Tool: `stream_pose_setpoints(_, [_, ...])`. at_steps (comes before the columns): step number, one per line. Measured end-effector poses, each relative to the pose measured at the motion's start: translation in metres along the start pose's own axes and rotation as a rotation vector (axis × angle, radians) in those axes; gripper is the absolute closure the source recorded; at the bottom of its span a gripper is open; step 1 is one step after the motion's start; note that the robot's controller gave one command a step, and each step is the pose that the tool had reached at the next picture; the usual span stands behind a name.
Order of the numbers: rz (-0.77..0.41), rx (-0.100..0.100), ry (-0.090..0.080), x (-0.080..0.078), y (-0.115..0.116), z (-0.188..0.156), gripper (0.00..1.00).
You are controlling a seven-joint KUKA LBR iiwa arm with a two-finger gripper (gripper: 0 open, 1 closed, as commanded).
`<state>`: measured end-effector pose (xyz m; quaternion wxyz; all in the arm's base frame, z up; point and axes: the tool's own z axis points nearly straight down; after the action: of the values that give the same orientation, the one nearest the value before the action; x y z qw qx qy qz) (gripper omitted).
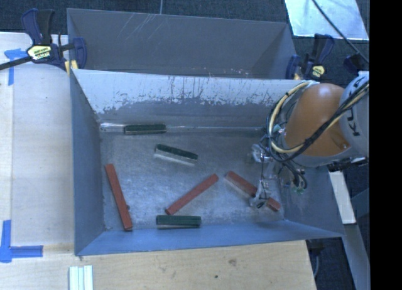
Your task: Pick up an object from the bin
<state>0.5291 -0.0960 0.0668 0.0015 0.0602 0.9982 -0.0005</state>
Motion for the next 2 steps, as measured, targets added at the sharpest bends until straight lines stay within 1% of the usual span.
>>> stream_pose_setpoints(1, [-0.002,0.000,-0.002,-0.0009,0.0000,-0.0002,0.00])
stream_pose_setpoints(2, [-0.003,-0.001,-0.004,-0.0016,0.0005,-0.0009,1.00])
